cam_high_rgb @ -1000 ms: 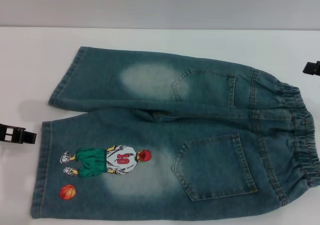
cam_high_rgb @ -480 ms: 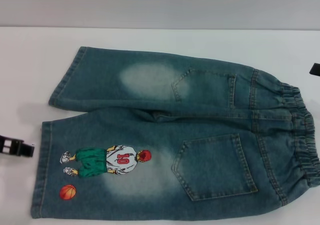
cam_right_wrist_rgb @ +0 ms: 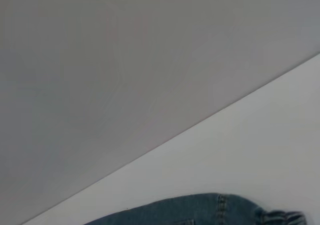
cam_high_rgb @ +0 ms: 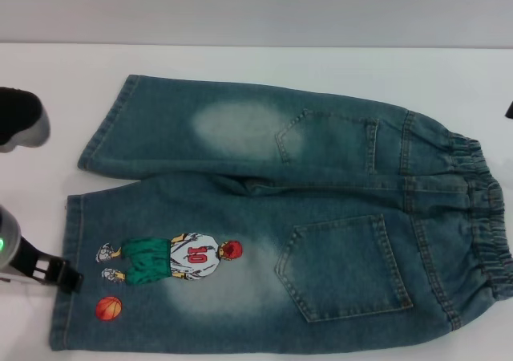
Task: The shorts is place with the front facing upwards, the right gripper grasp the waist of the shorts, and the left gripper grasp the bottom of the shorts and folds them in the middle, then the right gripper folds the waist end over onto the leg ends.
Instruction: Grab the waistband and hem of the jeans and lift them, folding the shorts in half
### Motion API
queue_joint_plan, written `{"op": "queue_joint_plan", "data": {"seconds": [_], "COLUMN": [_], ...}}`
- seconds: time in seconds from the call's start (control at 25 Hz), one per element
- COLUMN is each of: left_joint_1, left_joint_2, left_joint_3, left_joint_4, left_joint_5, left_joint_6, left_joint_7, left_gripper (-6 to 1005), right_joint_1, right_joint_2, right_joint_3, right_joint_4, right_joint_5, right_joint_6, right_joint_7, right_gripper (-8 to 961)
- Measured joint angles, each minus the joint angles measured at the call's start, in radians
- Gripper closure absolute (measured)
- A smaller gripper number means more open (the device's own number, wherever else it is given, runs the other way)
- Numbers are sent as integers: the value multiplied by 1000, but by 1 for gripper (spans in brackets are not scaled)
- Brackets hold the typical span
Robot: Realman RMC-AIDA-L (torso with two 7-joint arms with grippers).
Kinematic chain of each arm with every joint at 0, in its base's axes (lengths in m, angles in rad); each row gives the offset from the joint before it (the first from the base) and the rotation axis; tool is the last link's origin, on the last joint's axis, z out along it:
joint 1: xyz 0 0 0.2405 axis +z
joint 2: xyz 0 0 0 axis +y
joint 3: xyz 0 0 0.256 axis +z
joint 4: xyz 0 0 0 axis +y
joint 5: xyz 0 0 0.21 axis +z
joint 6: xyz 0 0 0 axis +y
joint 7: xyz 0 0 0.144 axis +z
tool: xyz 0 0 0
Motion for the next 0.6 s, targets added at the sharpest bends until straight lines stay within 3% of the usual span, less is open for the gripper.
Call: {"op": "queue_joint_plan", "data": {"seconds": [0.6], "left_joint_1": [-31], "left_joint_2": [-6], "left_joint_3": [120], "left_joint_4": [14], "left_joint_5": [-63], "left_joint_6": [-129], "left_joint_7": [-150], "left_gripper": [174], "right_joint_1": [8], "right_joint_2": [0], "right_joint_3": [34], "right_joint_4": [-21], "right_joint_5": [-5], "right_joint_6": [-5], "right_joint_7": [-66], "right_gripper": [202]}}
